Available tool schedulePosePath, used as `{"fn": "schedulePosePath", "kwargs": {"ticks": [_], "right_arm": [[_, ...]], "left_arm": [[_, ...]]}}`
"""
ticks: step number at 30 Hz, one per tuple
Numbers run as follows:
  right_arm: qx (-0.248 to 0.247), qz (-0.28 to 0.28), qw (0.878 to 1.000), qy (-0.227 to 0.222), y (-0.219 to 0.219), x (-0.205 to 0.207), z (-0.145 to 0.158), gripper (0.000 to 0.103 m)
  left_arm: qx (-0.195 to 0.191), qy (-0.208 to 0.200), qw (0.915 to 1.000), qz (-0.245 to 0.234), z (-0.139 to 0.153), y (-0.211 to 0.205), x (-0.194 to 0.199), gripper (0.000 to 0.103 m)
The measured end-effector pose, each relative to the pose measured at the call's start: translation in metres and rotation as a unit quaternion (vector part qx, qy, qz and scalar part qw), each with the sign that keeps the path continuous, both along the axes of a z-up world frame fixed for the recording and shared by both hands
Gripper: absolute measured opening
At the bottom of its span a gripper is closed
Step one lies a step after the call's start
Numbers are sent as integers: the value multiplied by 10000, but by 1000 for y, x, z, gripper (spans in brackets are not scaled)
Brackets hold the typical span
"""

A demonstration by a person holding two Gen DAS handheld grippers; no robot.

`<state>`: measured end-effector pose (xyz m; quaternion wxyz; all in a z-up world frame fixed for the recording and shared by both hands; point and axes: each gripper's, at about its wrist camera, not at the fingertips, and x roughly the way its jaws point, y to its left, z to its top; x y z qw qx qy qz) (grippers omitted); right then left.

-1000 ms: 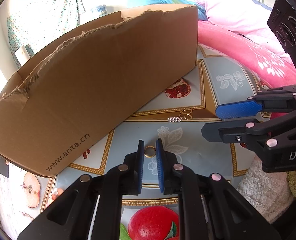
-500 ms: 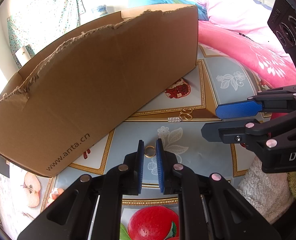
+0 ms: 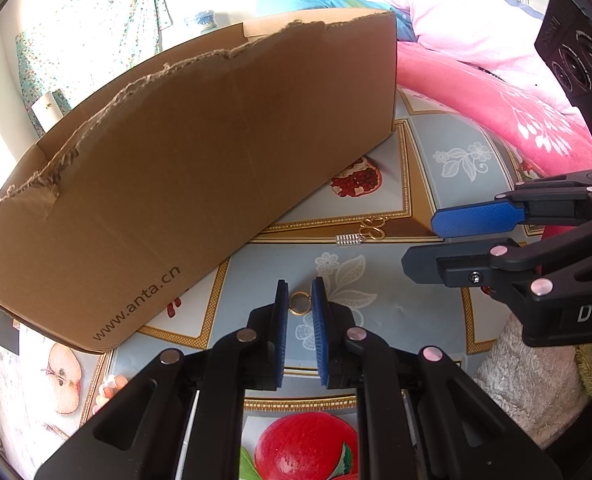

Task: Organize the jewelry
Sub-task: 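Close the right gripper on the silver spring charm while the left holds the gold ring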

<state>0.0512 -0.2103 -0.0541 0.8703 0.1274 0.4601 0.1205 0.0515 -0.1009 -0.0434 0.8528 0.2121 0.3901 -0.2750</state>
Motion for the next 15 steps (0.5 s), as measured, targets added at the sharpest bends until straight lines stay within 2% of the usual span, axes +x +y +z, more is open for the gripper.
{"fn": "schedulePosePath", "kwargs": {"ticks": [11, 15], "right_arm": [[-36, 114, 9999, -69, 11, 4, 0, 43], [-95, 173, 9997, -145, 17, 9, 2, 40]], "left_arm": [[-110, 11, 9999, 4, -1, 5, 2, 11], [-124, 11, 9999, -7, 0, 5, 1, 11]]}}
